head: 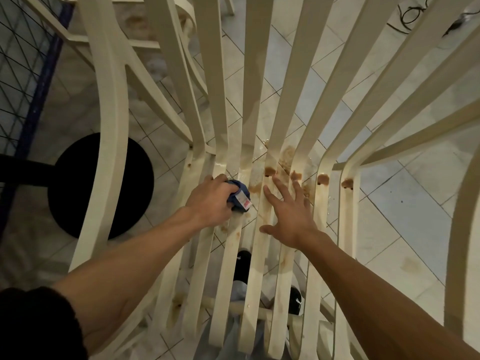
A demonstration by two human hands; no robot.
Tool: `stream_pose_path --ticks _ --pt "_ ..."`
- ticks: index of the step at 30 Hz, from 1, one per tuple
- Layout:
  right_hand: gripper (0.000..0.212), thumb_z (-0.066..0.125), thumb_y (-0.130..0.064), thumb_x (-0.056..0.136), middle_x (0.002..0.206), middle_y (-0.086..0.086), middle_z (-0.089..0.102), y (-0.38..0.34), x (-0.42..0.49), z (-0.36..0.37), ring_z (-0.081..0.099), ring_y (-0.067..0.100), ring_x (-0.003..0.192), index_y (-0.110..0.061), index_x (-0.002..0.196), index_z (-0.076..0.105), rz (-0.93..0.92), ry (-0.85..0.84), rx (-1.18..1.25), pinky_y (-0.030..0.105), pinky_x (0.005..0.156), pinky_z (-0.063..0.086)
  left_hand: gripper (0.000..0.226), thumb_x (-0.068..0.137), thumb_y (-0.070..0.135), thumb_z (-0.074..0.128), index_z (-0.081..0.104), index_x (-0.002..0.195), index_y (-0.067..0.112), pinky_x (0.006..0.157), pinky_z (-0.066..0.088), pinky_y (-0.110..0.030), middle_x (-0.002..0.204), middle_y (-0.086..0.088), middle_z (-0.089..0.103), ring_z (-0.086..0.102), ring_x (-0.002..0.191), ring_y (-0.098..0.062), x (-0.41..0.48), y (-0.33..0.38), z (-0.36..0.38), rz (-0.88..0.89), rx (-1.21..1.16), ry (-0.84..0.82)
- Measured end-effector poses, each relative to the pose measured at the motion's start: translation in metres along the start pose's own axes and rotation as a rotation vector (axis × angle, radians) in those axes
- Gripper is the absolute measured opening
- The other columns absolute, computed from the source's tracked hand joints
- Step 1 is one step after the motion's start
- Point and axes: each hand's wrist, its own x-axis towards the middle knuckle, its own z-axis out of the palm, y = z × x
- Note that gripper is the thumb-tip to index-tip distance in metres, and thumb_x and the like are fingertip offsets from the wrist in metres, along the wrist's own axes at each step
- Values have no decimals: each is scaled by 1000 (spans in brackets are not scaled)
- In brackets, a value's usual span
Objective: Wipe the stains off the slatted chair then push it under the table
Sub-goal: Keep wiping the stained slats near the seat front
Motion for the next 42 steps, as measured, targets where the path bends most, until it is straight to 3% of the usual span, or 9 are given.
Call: stream_pose_path --ticks 8,12,20,26,31,33,37,39,42 --pt "99 67 -53 85 162 -8 -20 0 1 2 -21 35 147 -32 156 1 -6 1 0 64 117 10 24 86 23 62 67 110 23 79 52 -45 108 -4 62 56 100 -30 48 3 -16 -22 -56 206" --pt "99 66 -53 85 162 -8 -19 1 1 1 -20 36 147 -31 156 1 -11 3 -4 64 117 10 28 91 26 58 64 118 24 83 50 -45 119 -2 56 50 108 -29 43 4 -10 -51 -73 200" --pt "98 64 -55 86 162 -8 -20 3 0 2 -22 34 147 -33 156 0 -19 5 6 64 117 6 24 84 31 62 67 107 26 71 48 -36 105 3 56 55 98 -22 18 2 -7 -54 -7 59" --pt "98 64 -56 85 161 -8 -21 5 2 4 -22 35 146 -33 156 0 -25 17 -1 65 116 6 26 90 28 64 68 115 25 78 49 -38 116 -1 59 52 107 -28 49 10 -22 -53 -77 265" --pt "97 63 -57 85 161 -8 -21 6 2 5 -22 35 146 -34 156 0 -24 14 -7 65 116 4 30 91 32 62 64 120 28 85 45 -37 114 1 52 46 109 -25 38 7 -9 -50 -104 155" --pt "97 62 -58 86 161 -8 -22 6 1 5 -23 35 146 -34 156 -1 -26 12 -8 65 117 3 26 89 33 65 65 115 28 74 44 -35 104 4 49 49 101 -22 30 2 -8 -37 -83 89" --pt "98 63 -56 86 161 -8 -22 4 1 4 -24 35 146 -34 156 -2 -20 7 0 63 117 2 7 83 30 73 67 85 28 55 38 -28 80 7 58 58 77 -20 22 3 -22 -24 -106 -112" --pt "97 64 -55 86 161 -9 -22 5 0 3 -25 34 146 -34 156 0 -26 10 28 62 118 3 10 81 28 74 70 89 25 59 47 -30 78 6 63 60 74 -17 23 6 -30 -29 -116 -168" --pt "96 65 -53 86 161 -10 -21 6 -1 2 -25 32 146 -33 156 1 -31 10 57 60 117 3 28 81 25 73 71 109 29 76 53 -34 95 4 68 61 85 -17 31 8 -31 -101 -285 -35"
